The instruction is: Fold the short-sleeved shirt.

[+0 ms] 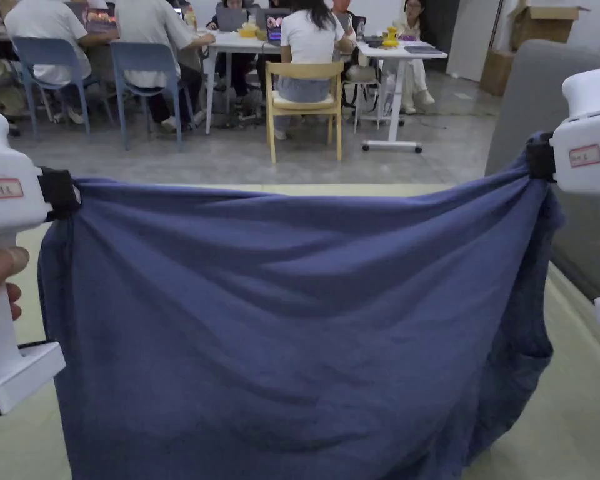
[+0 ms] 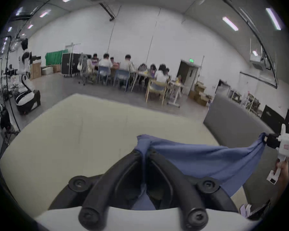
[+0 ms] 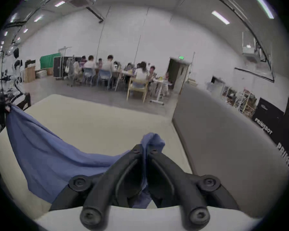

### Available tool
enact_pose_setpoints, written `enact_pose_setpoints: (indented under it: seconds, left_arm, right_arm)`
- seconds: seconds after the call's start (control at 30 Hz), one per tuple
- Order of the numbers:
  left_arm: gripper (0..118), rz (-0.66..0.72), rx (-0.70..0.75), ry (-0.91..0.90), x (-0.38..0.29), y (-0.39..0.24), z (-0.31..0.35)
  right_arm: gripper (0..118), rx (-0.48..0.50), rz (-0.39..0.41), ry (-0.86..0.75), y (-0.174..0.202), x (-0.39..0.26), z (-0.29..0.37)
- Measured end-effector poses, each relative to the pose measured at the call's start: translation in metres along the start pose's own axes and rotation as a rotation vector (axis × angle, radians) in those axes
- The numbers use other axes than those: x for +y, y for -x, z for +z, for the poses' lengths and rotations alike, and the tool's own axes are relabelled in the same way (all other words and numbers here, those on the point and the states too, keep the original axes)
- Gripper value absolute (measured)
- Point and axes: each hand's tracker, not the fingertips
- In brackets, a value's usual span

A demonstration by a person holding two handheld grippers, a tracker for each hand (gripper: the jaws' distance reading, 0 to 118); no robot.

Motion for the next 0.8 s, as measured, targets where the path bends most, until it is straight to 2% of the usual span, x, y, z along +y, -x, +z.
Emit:
enact_pose_setpoints:
  seconds: [0.07,0.2,0.4,0.6,0.8]
  left_arm:
    - [0,-0.043,0.016,-0.038,0.035,-0.003,0.001]
    - [1,-0.025,-0.022,-0.056,0.101,-0.004,-0.002]
    - [1,-0.052,0.029,-0.077,0.167,0.001,-0.022]
    - [1,0.013,0.028,-0.093,0.201,0.008,-0.037]
    - [0,0.015,0.046,-0.060,0.200,0.005,-0.066]
  right_arm:
    - [5,-0.003,-0.027,-0.023,-0.007,0.030,0.006]
    - [5,-0.023,-0.013,-0.066,-0.008,0.090,0.010]
    - [5,-0.036,-0.028,-0.080,-0.010,0.172,-0.007]
    - [5,-0.044,-0.041,-0.096,-0.005,0.223,-0.017]
    - [5,-0.065,-0.021,-0.061,0.005,0.229,-0.047]
